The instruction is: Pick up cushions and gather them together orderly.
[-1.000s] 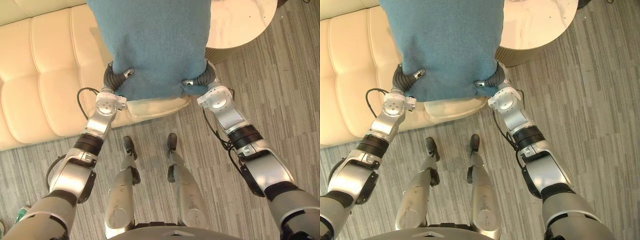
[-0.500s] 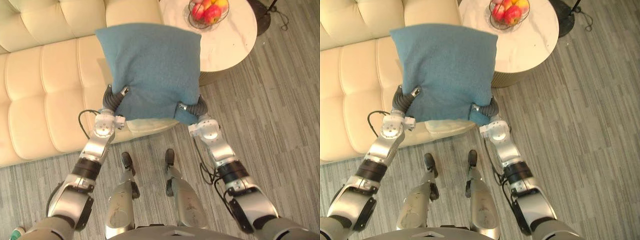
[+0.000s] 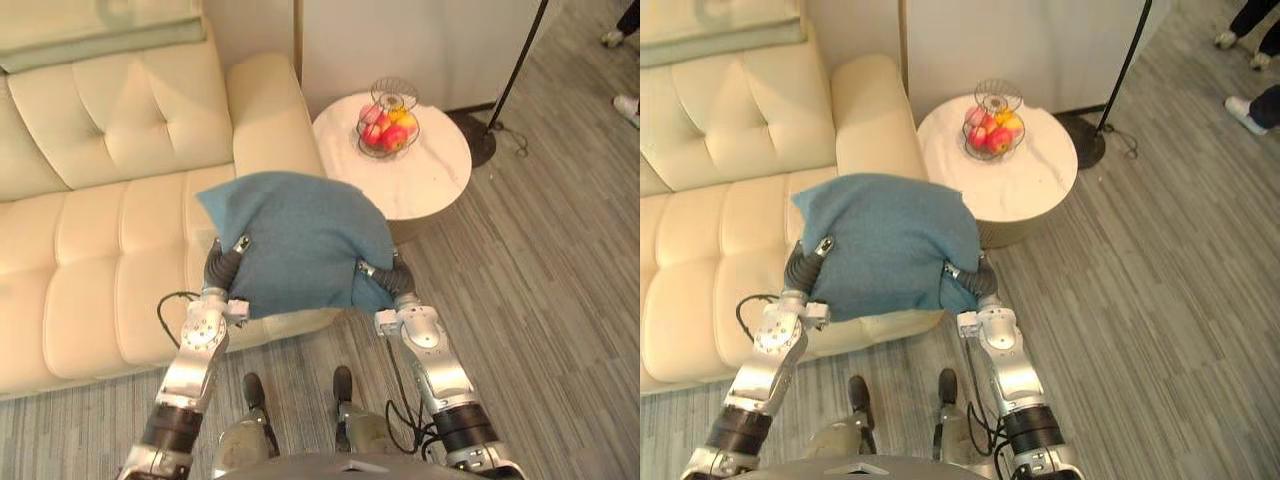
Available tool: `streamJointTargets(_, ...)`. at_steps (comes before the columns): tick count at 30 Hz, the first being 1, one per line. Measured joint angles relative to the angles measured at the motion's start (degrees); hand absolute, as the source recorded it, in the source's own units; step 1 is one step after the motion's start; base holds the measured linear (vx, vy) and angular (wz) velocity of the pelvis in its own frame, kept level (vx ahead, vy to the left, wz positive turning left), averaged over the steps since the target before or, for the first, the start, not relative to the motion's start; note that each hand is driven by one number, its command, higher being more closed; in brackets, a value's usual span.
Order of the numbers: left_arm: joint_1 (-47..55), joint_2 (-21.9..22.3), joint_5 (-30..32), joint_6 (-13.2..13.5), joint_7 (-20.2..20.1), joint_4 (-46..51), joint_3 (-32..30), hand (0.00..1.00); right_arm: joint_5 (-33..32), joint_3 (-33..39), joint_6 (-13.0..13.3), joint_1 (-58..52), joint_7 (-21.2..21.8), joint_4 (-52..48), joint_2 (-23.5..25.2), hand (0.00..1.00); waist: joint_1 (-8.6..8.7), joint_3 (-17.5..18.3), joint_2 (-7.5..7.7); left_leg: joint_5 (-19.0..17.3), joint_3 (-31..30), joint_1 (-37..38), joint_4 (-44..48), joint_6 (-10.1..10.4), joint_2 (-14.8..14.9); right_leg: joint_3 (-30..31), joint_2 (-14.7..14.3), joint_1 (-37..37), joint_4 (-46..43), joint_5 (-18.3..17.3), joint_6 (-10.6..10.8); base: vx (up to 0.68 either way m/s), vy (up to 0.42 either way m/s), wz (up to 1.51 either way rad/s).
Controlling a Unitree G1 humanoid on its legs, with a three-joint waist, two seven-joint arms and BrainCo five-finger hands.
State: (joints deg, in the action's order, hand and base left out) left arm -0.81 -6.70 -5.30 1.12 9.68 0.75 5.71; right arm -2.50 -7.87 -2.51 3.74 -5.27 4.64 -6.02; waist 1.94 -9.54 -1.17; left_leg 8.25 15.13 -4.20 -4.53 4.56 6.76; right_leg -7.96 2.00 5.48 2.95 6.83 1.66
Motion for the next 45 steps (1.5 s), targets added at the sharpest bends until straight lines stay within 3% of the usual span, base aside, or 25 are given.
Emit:
streamJointTargets(9,9.2,2.9,0.8,0.2,0.0,10.2,-2.8,1.00,-0.4,-1.8,1.7,-5.1,1.5,-7.7,1.5,1.00,-1.42,6.2,-0.41,-0.5,-1.7,1.6,0.0,0.4,-0.4,-1.1,0.3,-2.5,1.0,-0.6,-0.1,0.00,0.017,0.08)
streamJointTargets(16,12.0,3.4,0.9,0.2,0.1,11.6,-3.3,1.00,-0.3,-2.8,2.4,-5.4,1.5,-8.4,1.5,1.00,-1.53,7.9,-0.52,-0.4,-3.3,1.3,-0.3,0.6,-0.3,-2.5,0.4,-3.5,1.5,-0.6,-0.1,-0.01,0.006,0.11)
streamJointTargets(20,10.9,3.5,0.8,0.4,1.1,11.6,-3.2,1.00,-0.3,-2.7,3.1,-4.5,0.7,-8.4,1.2,1.00,-2.00,7.9,-0.75,0.6,-9.1,-7.3,3.6,1.0,-0.2,-8.5,0.3,0.5,0.1,0.3,-0.4,-0.03,-0.005,0.67)
streamJointTargets(22,10.4,3.7,0.4,0.4,1.8,11.6,-2.9,1.00,-0.3,-2.7,3.1,-3.4,-0.2,-8.2,0.7,1.00,-2.61,7.5,-1.37,1.7,-11.4,-9.2,3.3,1.2,-0.1,-11.3,0.4,1.9,-2.3,-1.1,-0.7,-0.08,-0.020,0.86)
streamJointTargets(23,10.2,4.0,0.3,0.4,2.5,11.6,-2.5,1.00,-0.3,-2.6,3.1,-2.7,-0.7,-8.2,0.6,1.00,-2.78,7.3,-1.69,0.3,-11.6,-10.2,3.2,0.7,0.0,-13.8,1.0,2.4,-4.4,-2.1,-0.7,-0.07,0.019,1.26)
streamJointTargets(24,8.9,4.8,0.2,0.4,2.9,10.9,-2.0,1.00,-0.1,-2.0,3.1,-2.2,-1.5,-8.2,0.3,1.00,-2.80,7.1,-1.33,-4.3,-7.5,-11.5,4.5,0.6,0.3,-17.2,3.3,2.4,-6.1,-3.2,-0.4,-0.09,0.093,1.57)
streamJointTargets(25,7.8,5.1,-0.3,0.5,3.2,10.3,-1.4,1.00,0.3,-1.2,3.1,-1.0,-2.0,-8.0,-0.4,1.00,-3.24,6.6,-0.54,-6.1,-1.9,-12.3,6.7,-1.5,0.6,-19.2,6.2,2.6,-7.5,-3.9,-0.4,-0.05,0.146,1.43)
streamJointTargets(27,6.5,5.2,-0.9,0.6,4.0,8.9,-0.5,1.00,0.7,-0.3,3.1,0.7,-2.9,-7.8,-1.7,1.00,-3.10,6.4,-0.28,-7.1,7.2,-12.9,12.7,-3.0,1.9,-22.6,11.1,2.5,-9.7,-4.5,1.0,-0.02,0.240,1.25)
streamJointTargets(28,6.5,5.3,-0.9,0.9,4.3,8.8,-0.3,1.00,0.9,-0.1,3.2,1.4,-3.0,-7.8,-1.8,1.00,-2.25,6.5,-0.68,-7.6,11.8,-12.1,15.4,-2.8,5.0,-24.4,12.5,2.1,-10.6,-4.5,2.1,0.02,0.339,1.23)
streamJointTargets(29,6.3,5.6,-0.9,1.4,4.6,8.5,0.0,1.00,1.5,0.1,3.4,1.6,-3.1,-7.8,-1.8,1.00,-1.98,6.8,-2.60,-7.5,14.0,-10.2,15.2,-2.5,7.1,-25.9,12.6,1.1,-10.7,-4.3,3.0,0.04,0.318,0.94)
streamJointTargets(30,5.6,5.6,-1.2,1.9,4.6,7.9,0.4,1.00,2.0,0.5,3.6,1.6,-3.6,-7.8,-1.7,1.00,-1.11,6.5,-3.32,-4.4,16.3,-9.1,13.7,-1.4,8.1,-27.3,13.2,0.0,-10.7,-4.2,4.3,0.05,0.286,0.82)
streamJointTargets(32,4.3,4.0,-1.8,2.1,4.6,5.9,1.0,1.00,2.9,1.8,3.7,1.4,-4.0,-7.0,0.6,1.00,-0.86,5.8,-0.15,-4.1,16.0,-8.4,11.1,-4.1,1.8,-28.3,17.8,-1.0,-9.5,-2.1,5.8,0.04,0.325,0.66)
streamJointTargets(34,4.4,2.7,-2.5,2.1,4.5,4.9,0.9,1.00,3.0,1.8,3.6,1.4,-3.9,-5.5,1.9,1.00,-1.10,5.4,1.08,-5.9,16.2,-8.8,13.1,-5.8,0.0,-28.7,20.0,-1.5,-9.4,-1.1,5.8,0.05,0.318,0.22)
streamJointTargets(35,5.0,2.7,-2.6,2.1,4.5,4.6,0.5,1.00,3.2,1.7,3.6,1.3,-3.7,-3.8,3.3,1.00,-1.50,5.3,1.53,-8.7,16.5,-9.6,16.6,-6.7,-0.7,-28.5,21.9,-1.4,-10.6,-0.8,5.7,0.04,0.294,0.07)
streamJointTargets(37,5.1,2.8,-2.5,2.1,4.2,4.5,0.4,1.00,3.3,1.7,3.5,0.9,-3.5,-2.5,3.5,1.00,-1.65,5.3,1.62,-12.3,16.5,-11.2,20.3,-7.5,-1.6,-28.0,24.6,-0.3,-13.6,-0.6,5.5,0.01,0.286,0.01)
streamJointTargets(38,5.2,2.8,-2.2,2.0,3.7,4.3,0.4,1.00,3.3,1.5,3.4,0.9,-3.5,-1.4,3.4,1.00,-1.83,5.2,1.59,-13.7,16.8,-11.9,21.4,-8.2,-2.2,-26.8,26.4,2.2,-16.9,0.8,3.5,0.00,0.328,-0.13)
streamJointTargets(39,5.5,2.8,-1.9,1.9,3.7,4.0,0.3,1.00,3.3,1.4,3.1,0.8,-3.5,-1.0,3.4,1.00,-1.87,5.0,1.58,-14.4,17.4,-11.8,21.3,-8.9,-2.6,-25.2,27.5,4.7,-20.0,2.8,-0.1,0.01,0.271,-0.19)
streamJointTargets(40,5.8,2.8,-1.8,1.9,3.6,4.0,0.3,1.00,3.3,1.4,3.0,0.6,-3.4,-1.0,3.4,1.00,-1.82,4.7,1.54,-14.6,17.4,-11.6,21.2,-9.3,-2.6,-24.0,27.7,5.7,-21.3,3.7,-1.9,0.03,0.257,-0.04)
streamJointTargets(41,6.3,2.8,-1.7,1.8,3.2,4.0,0.4,1.00,3.3,1.5,3.0,-0.1,-3.4,-1.1,3.6,1.00,-1.13,3.7,1.85,-15.3,15.8,-10.9,20.6,-10.3,-3.6,-19.4,27.5,7.5,-26.2,2.0,-5.5,0.08,0.245,0.34)
streamJointTargets(42,6.4,2.8,-1.3,1.6,2.4,3.3,0.7,1.00,3.3,2.0,3.1,-1.6,-3.3,-1.2,3.7,1.00,0.11,3.1,2.40,-15.1,13.3,-9.8,18.8,-10.6,-5.0,-12.8,24.0,8.5,-31.1,-5.3,-3.7,0.10,0.209,0.48)
streamJointTargets(44,6.5,2.8,-1.2,1.3,1.9,2.5,1.1,1.00,3.3,2.4,3.0,-2.8,-2.8,-1.2,3.6,1.00,0.77,2.8,2.40,-14.9,11.5,-8.7,16.8,-11.0,-5.9,-7.9,19.1,8.9,-33.6,-10.8,-1.4,0.08,0.087,0.49)
streamJointTargets(45,7.1,2.7,-1.1,0.8,1.0,2.2,1.2,1.00,3.2,2.5,3.0,-4.1,-2.3,-1.2,3.6,1.00,1.40,2.7,2.48,-14.6,11.3,-6.6,14.2,-11.1,-7.1,-6.7,14.4,9.0,-34.5,-14.9,-1.3,0.12,0.069,0.40)
